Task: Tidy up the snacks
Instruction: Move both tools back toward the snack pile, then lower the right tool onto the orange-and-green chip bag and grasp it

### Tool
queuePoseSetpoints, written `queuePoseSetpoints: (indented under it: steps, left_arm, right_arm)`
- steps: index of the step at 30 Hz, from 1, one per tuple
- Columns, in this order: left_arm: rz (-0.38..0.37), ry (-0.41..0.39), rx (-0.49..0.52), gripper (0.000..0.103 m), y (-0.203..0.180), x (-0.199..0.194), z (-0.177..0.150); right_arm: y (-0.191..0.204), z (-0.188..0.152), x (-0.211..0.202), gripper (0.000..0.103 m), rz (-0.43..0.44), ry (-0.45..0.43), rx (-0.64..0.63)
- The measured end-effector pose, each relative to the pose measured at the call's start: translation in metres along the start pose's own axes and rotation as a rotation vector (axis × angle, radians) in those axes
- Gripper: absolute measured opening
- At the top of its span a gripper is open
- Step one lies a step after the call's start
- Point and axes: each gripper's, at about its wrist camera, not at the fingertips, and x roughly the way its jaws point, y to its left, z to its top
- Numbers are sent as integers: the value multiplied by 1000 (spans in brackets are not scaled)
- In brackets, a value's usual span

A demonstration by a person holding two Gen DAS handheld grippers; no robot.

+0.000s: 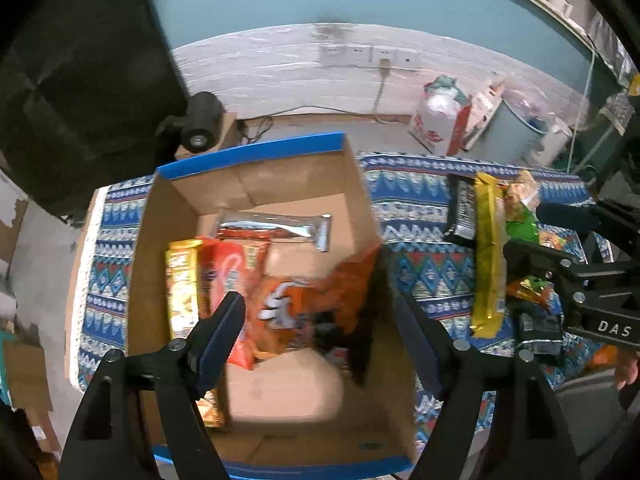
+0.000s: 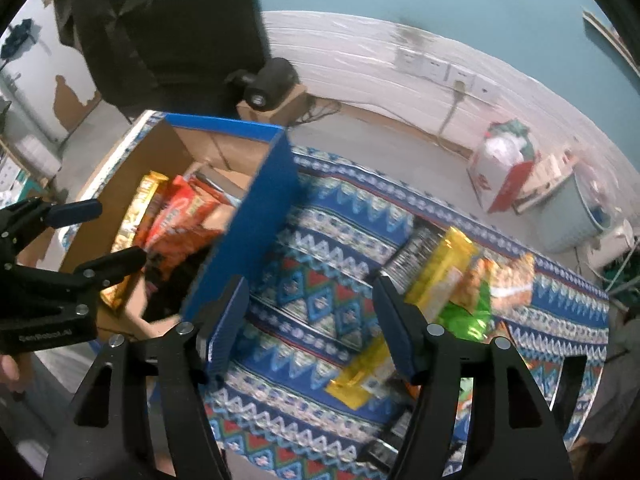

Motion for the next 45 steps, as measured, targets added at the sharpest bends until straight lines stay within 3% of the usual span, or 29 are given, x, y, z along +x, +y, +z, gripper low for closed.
queuePoseSetpoints:
  steps: [24, 34, 45]
  left_arm:
    - [-68, 82, 168, 79, -121, 27, 5]
    - [-72, 131, 188, 80, -145, 55, 6]
    - [-69, 206, 174, 80, -161, 94, 8]
  right_arm:
    - [-123, -73, 1, 71, -107, 60, 207]
    - [-160, -97, 34, 73, -169, 134, 280]
    - [-173, -109, 65, 75, -200, 187, 293]
